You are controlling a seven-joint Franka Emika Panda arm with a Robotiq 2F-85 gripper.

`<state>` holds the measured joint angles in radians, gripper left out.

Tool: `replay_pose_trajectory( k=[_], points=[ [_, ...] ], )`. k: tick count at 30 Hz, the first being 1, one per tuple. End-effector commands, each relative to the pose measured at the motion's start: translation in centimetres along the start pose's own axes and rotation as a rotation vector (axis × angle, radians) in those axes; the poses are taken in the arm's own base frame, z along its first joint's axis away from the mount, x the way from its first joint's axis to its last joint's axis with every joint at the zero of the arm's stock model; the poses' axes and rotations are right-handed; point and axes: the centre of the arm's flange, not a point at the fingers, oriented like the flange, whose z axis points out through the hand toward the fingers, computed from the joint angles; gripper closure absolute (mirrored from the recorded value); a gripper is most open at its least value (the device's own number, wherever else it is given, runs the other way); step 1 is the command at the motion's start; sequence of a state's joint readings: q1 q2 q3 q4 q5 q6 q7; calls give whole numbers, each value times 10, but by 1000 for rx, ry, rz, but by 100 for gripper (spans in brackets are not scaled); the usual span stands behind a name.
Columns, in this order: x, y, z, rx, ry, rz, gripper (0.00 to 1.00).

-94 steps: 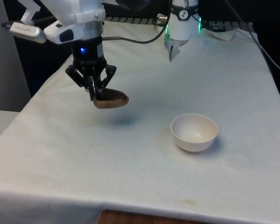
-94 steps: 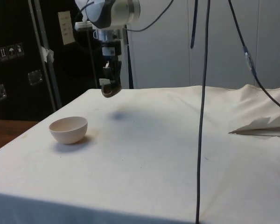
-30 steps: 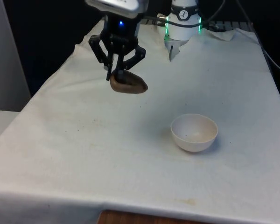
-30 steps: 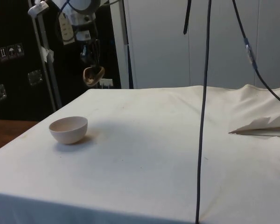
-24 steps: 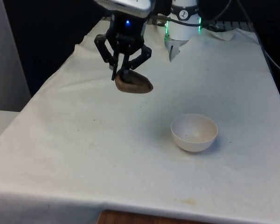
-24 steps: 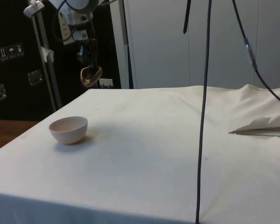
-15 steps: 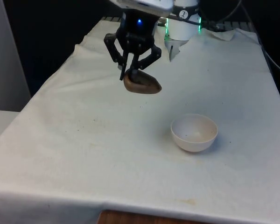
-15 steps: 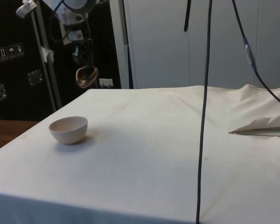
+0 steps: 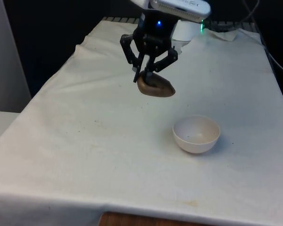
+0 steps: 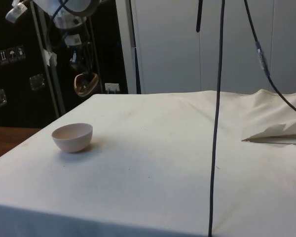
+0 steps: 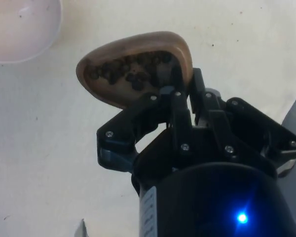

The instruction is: Pour the coffee beans from the cup into the bowl.

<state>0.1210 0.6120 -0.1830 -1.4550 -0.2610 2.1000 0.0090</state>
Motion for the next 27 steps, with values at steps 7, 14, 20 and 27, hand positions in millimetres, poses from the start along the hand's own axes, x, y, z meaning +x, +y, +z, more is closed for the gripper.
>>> replay_pose_trajectory(
  k=[7, 14, 20, 27],
  points=[
    [3, -17, -2, -2, 1, -1, 100],
    [5, -32, -4, -23, 8, -6, 100],
    [8, -41, -4, -55, 16, -5, 100],
    [10, -50, -3, -119, 28, -2, 100]
  ],
)
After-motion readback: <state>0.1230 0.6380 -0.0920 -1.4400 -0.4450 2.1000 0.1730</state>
